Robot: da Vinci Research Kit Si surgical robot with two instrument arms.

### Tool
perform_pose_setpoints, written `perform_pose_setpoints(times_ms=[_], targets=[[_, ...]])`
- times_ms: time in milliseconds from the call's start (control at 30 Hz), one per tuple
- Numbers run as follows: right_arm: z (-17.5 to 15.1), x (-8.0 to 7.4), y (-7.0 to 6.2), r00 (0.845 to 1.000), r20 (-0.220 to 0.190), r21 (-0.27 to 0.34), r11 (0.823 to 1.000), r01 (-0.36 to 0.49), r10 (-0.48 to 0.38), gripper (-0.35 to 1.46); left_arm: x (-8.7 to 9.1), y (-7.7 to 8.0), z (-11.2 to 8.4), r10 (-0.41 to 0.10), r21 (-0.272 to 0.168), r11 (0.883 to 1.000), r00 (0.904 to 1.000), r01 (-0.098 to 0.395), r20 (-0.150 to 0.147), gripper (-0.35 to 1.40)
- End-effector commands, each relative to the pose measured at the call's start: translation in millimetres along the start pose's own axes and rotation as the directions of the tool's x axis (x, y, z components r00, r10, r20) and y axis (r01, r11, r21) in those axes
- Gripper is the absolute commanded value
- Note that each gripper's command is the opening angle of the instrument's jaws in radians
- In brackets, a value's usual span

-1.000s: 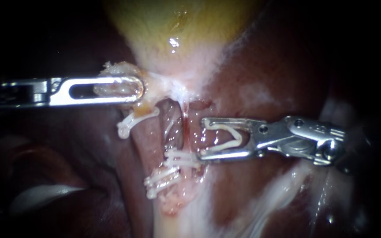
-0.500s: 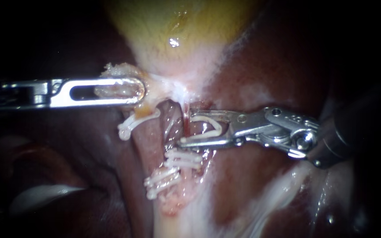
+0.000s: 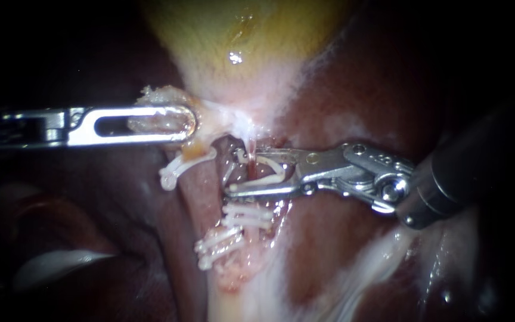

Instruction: Clipping third clip right tube

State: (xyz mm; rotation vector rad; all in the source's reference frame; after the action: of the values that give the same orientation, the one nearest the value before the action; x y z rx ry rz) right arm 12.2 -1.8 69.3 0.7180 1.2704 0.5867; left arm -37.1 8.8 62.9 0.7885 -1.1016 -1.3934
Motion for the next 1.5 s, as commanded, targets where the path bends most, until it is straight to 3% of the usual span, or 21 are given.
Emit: perform_pose_setpoints(times_ms=[33, 600, 1100, 1200, 1300, 1400, 1500], targets=[[0.0, 0.0, -0.1, 1.000, -0.007, 0.008, 1.000, -0.005, 0.005, 0.50, 0.0, 0.0, 0.0, 0.000, 0.000, 1.000, 1.0000, 0.000, 0.000, -0.35], [0.2, 2.1, -2.5, 0.985, -0.141, 0.164, 0.983, -0.080, 0.104, 0.50, 0.0, 0.4, 0.0, 0.002, 0.001, 1.000, 1.0000, -0.002, -0.001, -0.35], [0.0, 2.8, -2.6, 0.978, -0.162, 0.181, 0.978, -0.104, 0.134, 0.46, 0.0, 0.5, 0.0, 0.002, 0.001, 1.000, 1.0000, -0.002, -0.001, -0.35], [-0.3, 2.7, -2.6, 0.978, -0.161, 0.182, 0.978, -0.104, 0.134, 0.37, 0.0, 0.5, 0.0, 0.002, 0.001, 1.000, 1.0000, -0.002, -0.001, -0.35], [-0.6, 2.6, -2.6, 0.978, -0.160, 0.183, 0.978, -0.104, 0.134, 0.09, 0.0, 0.5, 0.0, 0.002, 0.001, 1.000, 1.0000, -0.002, -0.001, -0.35], [-1.0, 2.5, -2.5, 0.970, -0.148, 0.195, 0.968, -0.161, 0.191, -0.29, 0.0, 0.6, 0.0, 0.002, 0.001, 1.000, 1.0000, -0.002, -0.001, -0.35], [-1.2, 2.4, -2.3, 0.968, -0.148, 0.191, 0.966, -0.173, 0.203, -0.35, 0.1, 0.6, 0.0, 0.002, 0.001, 1.000, 1.0000, -0.002, -0.001, -0.35]])
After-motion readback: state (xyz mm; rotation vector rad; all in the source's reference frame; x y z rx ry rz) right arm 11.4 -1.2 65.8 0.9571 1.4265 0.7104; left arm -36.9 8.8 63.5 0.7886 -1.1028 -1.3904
